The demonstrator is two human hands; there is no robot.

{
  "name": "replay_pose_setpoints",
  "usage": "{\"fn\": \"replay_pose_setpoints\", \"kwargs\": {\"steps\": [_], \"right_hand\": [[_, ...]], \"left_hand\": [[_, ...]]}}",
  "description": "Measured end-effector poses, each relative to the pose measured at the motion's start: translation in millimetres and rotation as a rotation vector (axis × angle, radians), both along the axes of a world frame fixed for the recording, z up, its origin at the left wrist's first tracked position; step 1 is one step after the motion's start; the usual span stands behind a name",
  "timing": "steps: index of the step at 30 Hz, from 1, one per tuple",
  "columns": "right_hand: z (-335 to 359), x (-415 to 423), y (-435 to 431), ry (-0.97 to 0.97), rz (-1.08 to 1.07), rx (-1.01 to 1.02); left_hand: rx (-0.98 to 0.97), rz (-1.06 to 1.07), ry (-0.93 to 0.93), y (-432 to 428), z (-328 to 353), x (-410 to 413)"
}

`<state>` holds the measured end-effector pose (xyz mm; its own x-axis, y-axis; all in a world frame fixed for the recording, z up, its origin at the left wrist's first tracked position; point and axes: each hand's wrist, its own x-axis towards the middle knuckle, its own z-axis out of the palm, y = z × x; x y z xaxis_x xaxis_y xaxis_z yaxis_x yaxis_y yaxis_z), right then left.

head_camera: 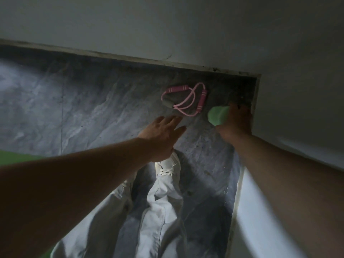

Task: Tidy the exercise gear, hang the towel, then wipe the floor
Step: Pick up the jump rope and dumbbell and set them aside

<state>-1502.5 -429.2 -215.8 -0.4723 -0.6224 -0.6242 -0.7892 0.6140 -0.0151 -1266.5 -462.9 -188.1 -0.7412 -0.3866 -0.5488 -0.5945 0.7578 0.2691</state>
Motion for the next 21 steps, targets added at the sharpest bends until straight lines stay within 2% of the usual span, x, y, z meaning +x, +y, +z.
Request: {"fn": "replay_pose_setpoints", "kwargs": {"steps": [7, 13, 18, 21], "right_hand": [[-26.2, 3.3, 2.9, 0.005, 0.060, 0.021], [-28.5, 5.7, 3.3, 0.026, 0.088, 0.005], [-6.3, 14.7, 4.0, 0.120, 0.200, -0.167], [32.5, 37.3, 7.7, 0.031, 0.309, -0.278]], "left_hand": [[0.067, 0.119, -0.100, 1.4, -5.9, 28.6], [0.064, 0.137, -0.115, -2.5, -4.9, 40.6], [0.052, 0.193, -0.138, -5.6, 5.4, 59.2], [0.053, 0.239, -0.179, 0.7, 30.8, 75.1]]}}
